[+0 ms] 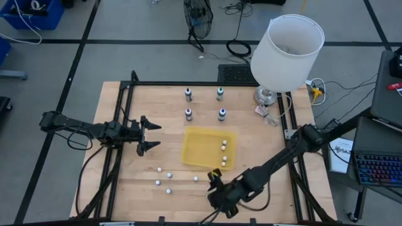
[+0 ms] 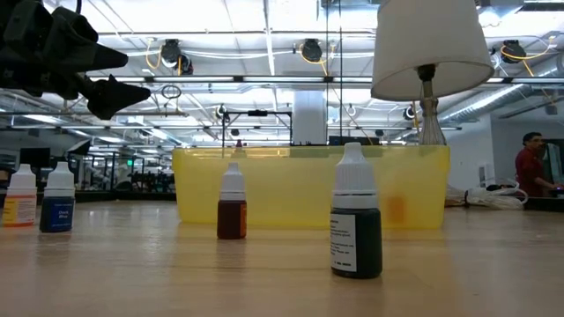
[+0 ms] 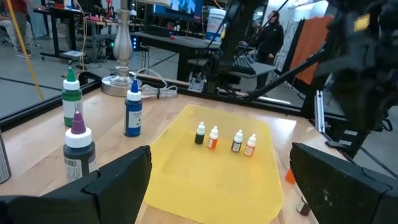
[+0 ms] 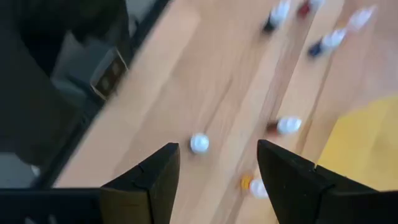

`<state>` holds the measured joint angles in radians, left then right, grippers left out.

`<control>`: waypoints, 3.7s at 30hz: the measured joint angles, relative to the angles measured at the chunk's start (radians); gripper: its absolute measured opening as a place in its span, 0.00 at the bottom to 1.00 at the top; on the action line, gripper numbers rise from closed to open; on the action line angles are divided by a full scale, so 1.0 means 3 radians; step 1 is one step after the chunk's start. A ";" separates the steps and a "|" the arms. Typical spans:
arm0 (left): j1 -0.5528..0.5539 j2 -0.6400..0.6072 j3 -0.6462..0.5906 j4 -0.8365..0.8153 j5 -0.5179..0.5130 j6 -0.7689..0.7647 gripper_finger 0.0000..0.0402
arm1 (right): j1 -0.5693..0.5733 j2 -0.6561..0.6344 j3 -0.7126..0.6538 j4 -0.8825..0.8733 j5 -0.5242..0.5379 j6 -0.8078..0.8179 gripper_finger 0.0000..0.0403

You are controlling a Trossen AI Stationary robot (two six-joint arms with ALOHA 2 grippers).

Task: Pick & Place food coloring
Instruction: Put the small green food coloring bottle into the yellow container

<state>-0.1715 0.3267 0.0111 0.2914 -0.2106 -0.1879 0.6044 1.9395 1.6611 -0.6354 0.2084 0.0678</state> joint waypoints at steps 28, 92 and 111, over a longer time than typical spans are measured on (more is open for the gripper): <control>-0.0001 0.0000 0.0000 -0.0008 0.0000 0.0001 0.94 | -0.0059 0.0675 0.0004 0.0296 -0.0099 -0.0379 0.49; -0.0001 0.0000 0.0001 -0.0009 0.0001 0.0001 0.94 | -0.0153 0.0121 -0.0192 0.0575 -0.0423 -0.0373 0.14; -0.0001 0.0001 0.0000 -0.0009 0.0001 0.0001 0.94 | -0.1453 -0.1087 -0.0469 -0.0554 -0.0189 0.0097 0.13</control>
<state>-0.1717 0.3271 0.0111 0.2886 -0.2104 -0.1876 0.1687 1.6135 1.5205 -0.8014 0.1518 0.0968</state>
